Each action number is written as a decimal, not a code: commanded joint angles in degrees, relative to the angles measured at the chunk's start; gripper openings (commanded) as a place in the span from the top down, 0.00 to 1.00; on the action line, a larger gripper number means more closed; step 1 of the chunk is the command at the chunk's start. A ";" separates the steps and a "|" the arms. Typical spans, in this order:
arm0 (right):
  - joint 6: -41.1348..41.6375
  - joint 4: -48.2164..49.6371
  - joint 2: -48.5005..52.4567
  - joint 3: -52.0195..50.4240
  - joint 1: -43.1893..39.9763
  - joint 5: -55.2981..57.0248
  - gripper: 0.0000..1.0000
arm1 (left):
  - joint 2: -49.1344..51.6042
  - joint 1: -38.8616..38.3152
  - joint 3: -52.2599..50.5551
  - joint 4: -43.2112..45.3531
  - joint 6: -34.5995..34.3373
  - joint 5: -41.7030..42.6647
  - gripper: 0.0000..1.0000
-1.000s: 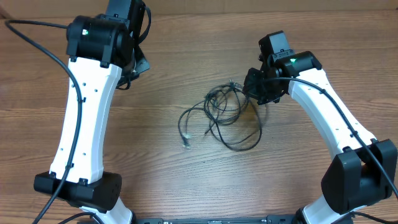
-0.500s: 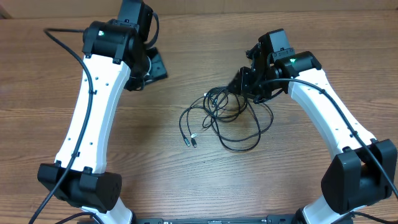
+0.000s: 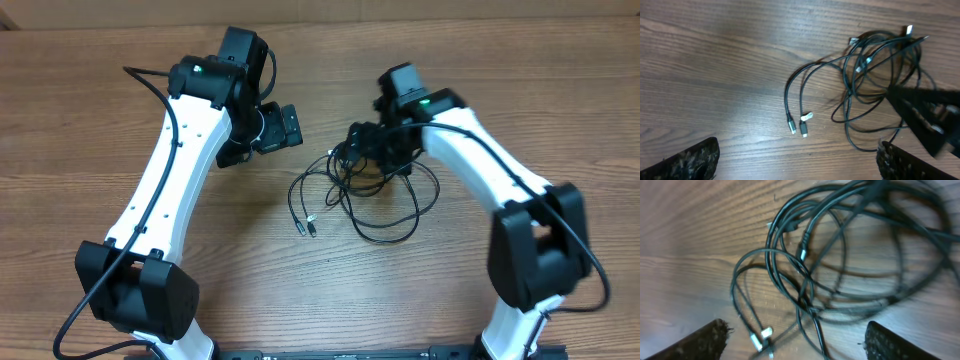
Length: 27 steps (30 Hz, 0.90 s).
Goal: Untangle cables
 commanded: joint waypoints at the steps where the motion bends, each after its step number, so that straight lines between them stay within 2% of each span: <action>1: 2.67 2.25 3.34 -0.24 2.01 1.05 0.23 | 0.00 -0.15 -1.92 0.20 1.05 0.42 0.00; 3: 2.82 4.44 5.35 -0.24 2.64 1.07 0.33 | 0.00 -0.13 -2.58 0.22 1.03 0.42 0.00; 6: 2.49 5.73 7.04 -0.24 2.69 1.16 0.55 | 0.00 -0.13 -2.60 0.28 1.03 0.42 0.00; 7: 2.38 5.77 7.67 -0.24 2.69 1.22 0.76 | 0.00 -0.13 -2.60 0.44 1.03 0.42 0.00; 8: 2.38 5.62 7.72 -0.24 2.69 1.16 0.92 | 0.00 -0.13 -2.60 0.46 1.03 0.39 0.00; 9: 2.38 5.44 7.72 -0.24 2.69 1.03 0.96 | 0.00 -0.13 -2.60 0.50 1.03 0.39 0.00; 12: 0.11 4.57 6.51 0.94 2.69 -4.48 0.96 | 0.00 -0.13 -2.60 0.52 1.01 0.83 0.00; 14: -5.46 4.61 4.50 1.95 2.69 -12.98 0.96 | 0.00 -0.13 -2.60 0.72 1.20 2.75 0.00; 15: -11.52 4.59 1.86 2.69 2.69 -21.20 0.96 | 0.00 -0.13 -2.60 1.20 1.40 5.03 0.00; 17: -15.63 4.59 -2.25 2.86 2.69 -27.63 0.96 | 0.00 0.02 -2.60 2.01 1.44 7.93 0.00; 22: -15.93 4.11 -14.51 2.86 2.73 -27.76 0.96 | 0.00 2.08 -2.60 4.81 1.11 15.45 0.00; 25: -15.93 3.91 -20.74 2.86 2.73 -27.78 0.96 | 0.00 2.97 -2.60 6.14 4.28 21.53 0.00; 27: -15.93 4.07 -24.55 2.86 2.73 -27.78 0.96 | 0.00 2.99 -2.60 6.32 5.14 22.08 0.00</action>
